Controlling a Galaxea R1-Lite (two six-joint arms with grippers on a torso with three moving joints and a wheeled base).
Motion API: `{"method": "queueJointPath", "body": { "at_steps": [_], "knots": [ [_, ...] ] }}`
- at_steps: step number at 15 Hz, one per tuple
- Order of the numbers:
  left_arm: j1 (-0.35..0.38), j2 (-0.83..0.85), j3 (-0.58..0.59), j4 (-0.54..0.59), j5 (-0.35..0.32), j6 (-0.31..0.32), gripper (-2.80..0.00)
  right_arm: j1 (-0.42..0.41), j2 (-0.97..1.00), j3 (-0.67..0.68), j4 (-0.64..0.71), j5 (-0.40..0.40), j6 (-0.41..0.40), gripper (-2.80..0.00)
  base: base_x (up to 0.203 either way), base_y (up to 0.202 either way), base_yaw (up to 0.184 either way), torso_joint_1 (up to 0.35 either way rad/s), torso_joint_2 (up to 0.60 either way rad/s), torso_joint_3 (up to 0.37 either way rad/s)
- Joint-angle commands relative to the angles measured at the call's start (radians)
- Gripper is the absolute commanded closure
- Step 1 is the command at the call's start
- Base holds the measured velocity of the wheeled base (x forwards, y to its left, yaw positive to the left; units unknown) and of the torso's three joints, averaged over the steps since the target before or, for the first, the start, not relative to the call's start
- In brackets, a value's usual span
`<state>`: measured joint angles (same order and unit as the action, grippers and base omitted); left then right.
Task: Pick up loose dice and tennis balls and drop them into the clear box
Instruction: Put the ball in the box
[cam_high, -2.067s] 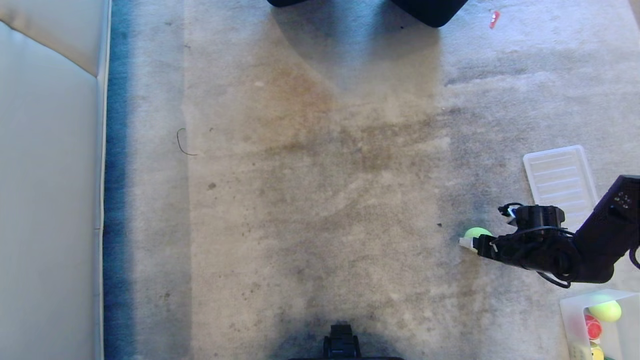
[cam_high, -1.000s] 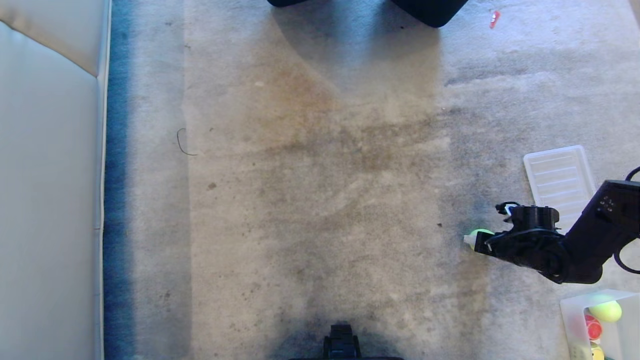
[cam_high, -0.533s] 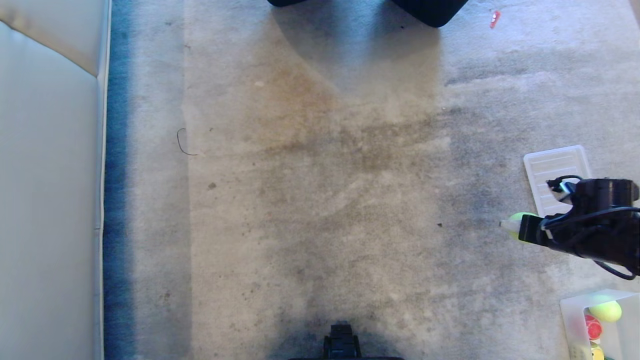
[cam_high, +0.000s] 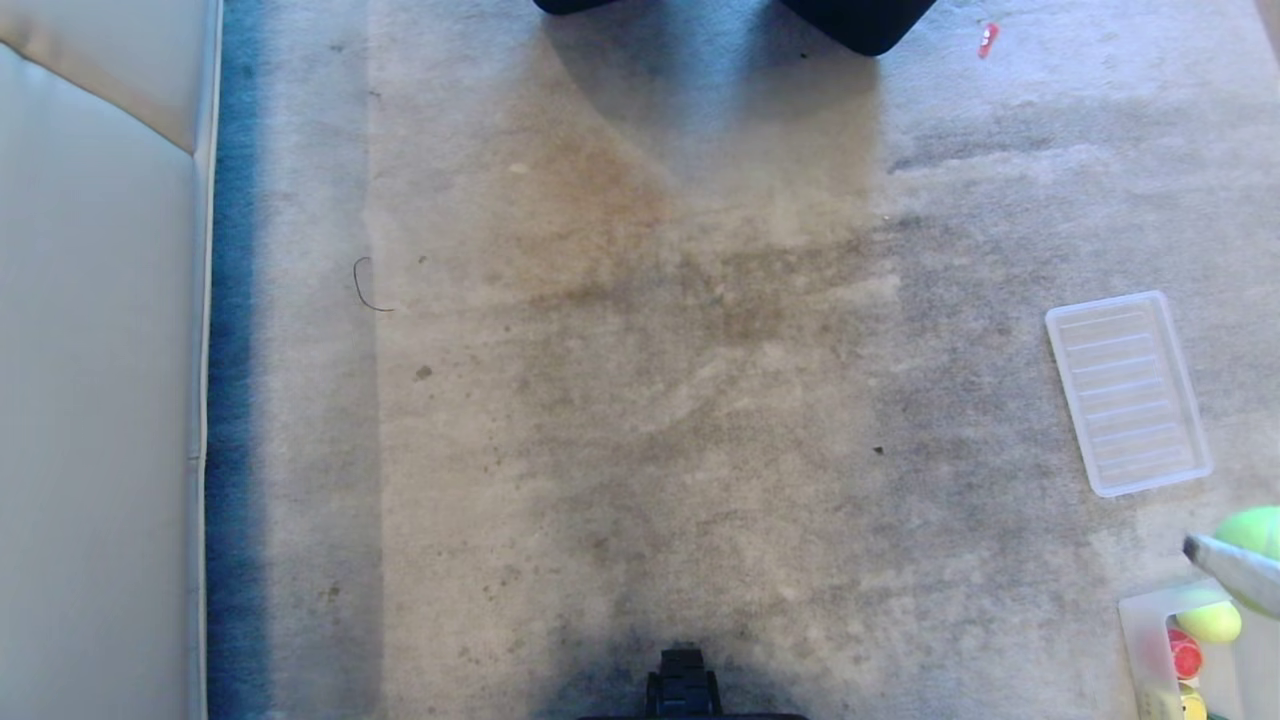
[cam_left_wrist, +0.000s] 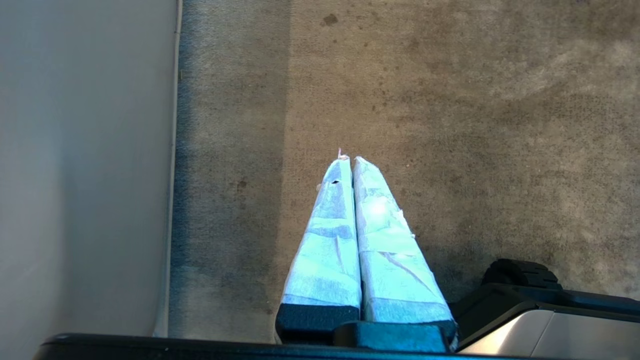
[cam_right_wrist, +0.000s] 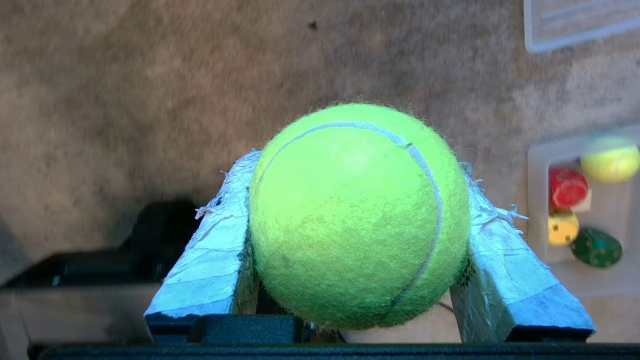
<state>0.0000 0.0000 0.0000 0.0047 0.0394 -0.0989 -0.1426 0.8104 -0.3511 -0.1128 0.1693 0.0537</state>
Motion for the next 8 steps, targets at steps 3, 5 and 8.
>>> {"method": "queueJointPath", "body": {
  "at_steps": [3, 5, 8],
  "knots": [
    [0.0, 0.0, 0.0, 0.0, 0.001, -0.001, 0.0, 0.04, -0.506, 0.119, 0.298, -0.066, -0.016, 0.0, 0.0, 0.0, 0.0, 0.0, 0.0, 0.0],
    [-0.001, 0.0, 0.0, 0.0, 0.001, -0.001, 0.0, 0.084, -0.553, 0.221, 0.31, -0.132, -0.022, 0.0, 0.0, 0.0, 0.0, 0.0, 0.0, 0.0],
    [0.0, 0.0, 0.0, 0.0, 0.001, -0.001, 0.0, 0.144, -0.673, 0.262, 0.28, -0.145, -0.026, 0.0, 0.0, 0.0, 0.0, 0.0, 0.0, 0.0]
  ]
}}
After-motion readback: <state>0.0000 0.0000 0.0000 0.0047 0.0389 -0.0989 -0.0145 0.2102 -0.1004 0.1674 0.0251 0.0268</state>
